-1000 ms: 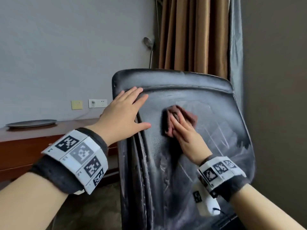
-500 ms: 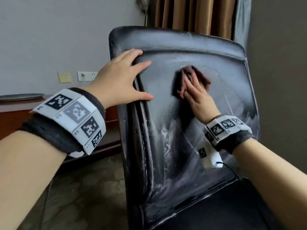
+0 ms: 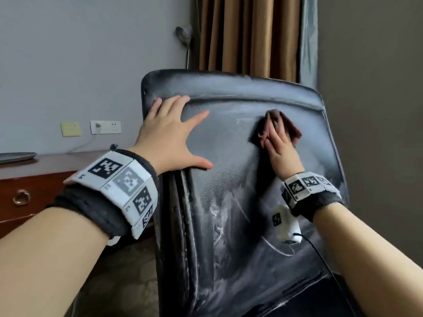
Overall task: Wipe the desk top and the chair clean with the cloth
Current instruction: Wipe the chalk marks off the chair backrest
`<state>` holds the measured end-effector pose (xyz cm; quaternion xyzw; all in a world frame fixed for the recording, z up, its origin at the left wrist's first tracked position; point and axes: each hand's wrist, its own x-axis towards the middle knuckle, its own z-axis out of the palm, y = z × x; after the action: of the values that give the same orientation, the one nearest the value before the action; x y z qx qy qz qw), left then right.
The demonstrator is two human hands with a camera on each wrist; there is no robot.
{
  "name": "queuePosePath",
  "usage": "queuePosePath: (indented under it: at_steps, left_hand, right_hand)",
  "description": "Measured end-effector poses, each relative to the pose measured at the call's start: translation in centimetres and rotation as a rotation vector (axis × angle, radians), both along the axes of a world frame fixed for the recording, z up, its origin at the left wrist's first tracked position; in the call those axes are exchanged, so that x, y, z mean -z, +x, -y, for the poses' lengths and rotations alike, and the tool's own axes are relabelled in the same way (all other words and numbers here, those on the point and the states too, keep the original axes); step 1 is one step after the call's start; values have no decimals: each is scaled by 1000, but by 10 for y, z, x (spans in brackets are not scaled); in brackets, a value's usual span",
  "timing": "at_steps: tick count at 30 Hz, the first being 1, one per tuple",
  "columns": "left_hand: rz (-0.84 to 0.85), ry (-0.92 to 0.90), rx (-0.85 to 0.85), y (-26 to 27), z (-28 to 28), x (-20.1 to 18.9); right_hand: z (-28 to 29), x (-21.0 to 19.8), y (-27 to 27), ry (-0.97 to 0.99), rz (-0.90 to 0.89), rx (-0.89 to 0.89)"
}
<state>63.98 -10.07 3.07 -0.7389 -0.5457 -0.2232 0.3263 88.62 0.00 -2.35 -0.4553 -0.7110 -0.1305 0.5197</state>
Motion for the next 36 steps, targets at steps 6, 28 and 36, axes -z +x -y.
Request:
queuePosePath:
  at_steps: [6,28,36]
  left_hand:
    - [47,92,82,-3,0,-4]
    - [-29,-41,23,-6,3,-5]
    - [-4,-95,3,-5,3,-1]
  right_hand:
    - [20,4,-47,183,244,-125]
    - [-14,31,35,-110,-115,86]
    - [48,92,-32,40,298,-229]
